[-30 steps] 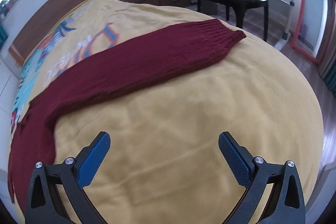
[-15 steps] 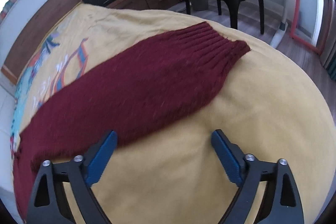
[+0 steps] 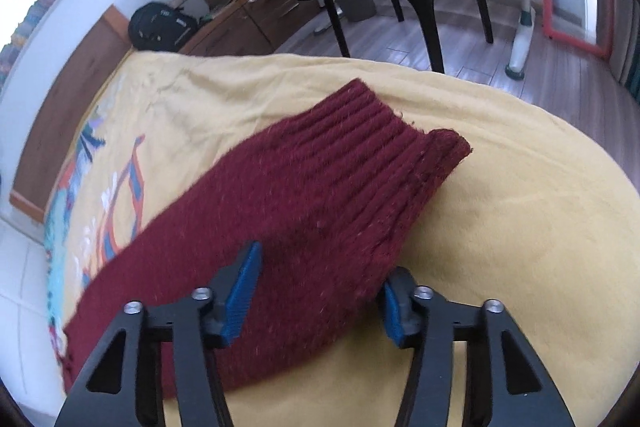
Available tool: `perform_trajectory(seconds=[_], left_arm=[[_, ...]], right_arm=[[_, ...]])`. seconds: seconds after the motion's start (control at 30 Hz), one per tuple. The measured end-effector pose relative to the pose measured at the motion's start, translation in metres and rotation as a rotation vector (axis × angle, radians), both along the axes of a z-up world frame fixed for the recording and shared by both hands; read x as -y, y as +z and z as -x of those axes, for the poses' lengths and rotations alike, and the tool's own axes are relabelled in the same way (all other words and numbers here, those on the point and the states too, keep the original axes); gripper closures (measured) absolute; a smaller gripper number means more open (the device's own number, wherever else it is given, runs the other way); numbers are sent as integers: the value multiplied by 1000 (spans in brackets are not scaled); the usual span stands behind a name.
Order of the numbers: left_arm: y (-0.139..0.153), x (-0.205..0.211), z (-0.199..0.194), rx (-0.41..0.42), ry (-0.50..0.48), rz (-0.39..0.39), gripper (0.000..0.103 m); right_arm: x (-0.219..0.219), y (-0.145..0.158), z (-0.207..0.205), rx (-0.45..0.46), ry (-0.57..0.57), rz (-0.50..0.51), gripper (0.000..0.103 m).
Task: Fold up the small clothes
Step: 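Close the right tool on the sleeve cuff and lift it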
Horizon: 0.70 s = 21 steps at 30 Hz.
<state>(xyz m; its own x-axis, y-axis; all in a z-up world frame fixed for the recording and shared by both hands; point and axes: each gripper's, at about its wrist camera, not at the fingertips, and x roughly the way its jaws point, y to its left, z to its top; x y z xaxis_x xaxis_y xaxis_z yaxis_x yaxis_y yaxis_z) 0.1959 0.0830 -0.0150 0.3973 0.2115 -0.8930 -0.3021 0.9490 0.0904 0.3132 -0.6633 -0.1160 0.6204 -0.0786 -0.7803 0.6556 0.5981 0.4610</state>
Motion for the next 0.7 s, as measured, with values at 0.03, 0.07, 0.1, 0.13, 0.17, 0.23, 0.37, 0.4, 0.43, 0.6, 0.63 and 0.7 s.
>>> perform_trajectory(seconds=[0.03, 0.07, 0.1, 0.13, 0.17, 0.23, 0.37, 0.4, 0.43, 0.6, 0.63, 0.7], left_arm=[[0, 0, 0, -1, -2, -2, 2], [-1, 0, 0, -2, -4, -5, 2], [-1, 0, 1, -3, -5, -7, 2], [-1, 0, 1, -4, -5, -9, 2], [-2, 0, 1, -5, -6, -10, 2], [-3, 0, 2, -6, -7, -9, 2], [-3, -4, 2, 1, -4, 6, 2], [-3, -5, 3, 5, -3, 9, 2], [-2, -6, 3, 8, 0, 10, 2], [1, -14, 6, 32, 10, 24, 2], [2, -16, 6, 34, 13, 27, 2], [3, -22, 8, 41, 21, 39, 2]], right_arm=[[3, -1, -1, 16, -7, -22, 61], [5, -1, -3, 22, -10, -34, 68], [6, 0, -4, 23, -10, -37, 74], [6, 2, -6, 18, -6, -30, 77], [5, 5, -9, 13, 3, -18, 84], [3, 10, -13, 11, 17, -2, 88], [-9, 27, -26, 12, 66, 40, 92], [-13, 31, -30, 13, 80, 47, 92], [-16, 36, -33, 17, 94, 51, 92], [-44, 58, -53, 43, 163, 56, 93], [-49, 60, -56, 46, 174, 54, 93], [-67, 67, -67, 48, 211, 50, 93]])
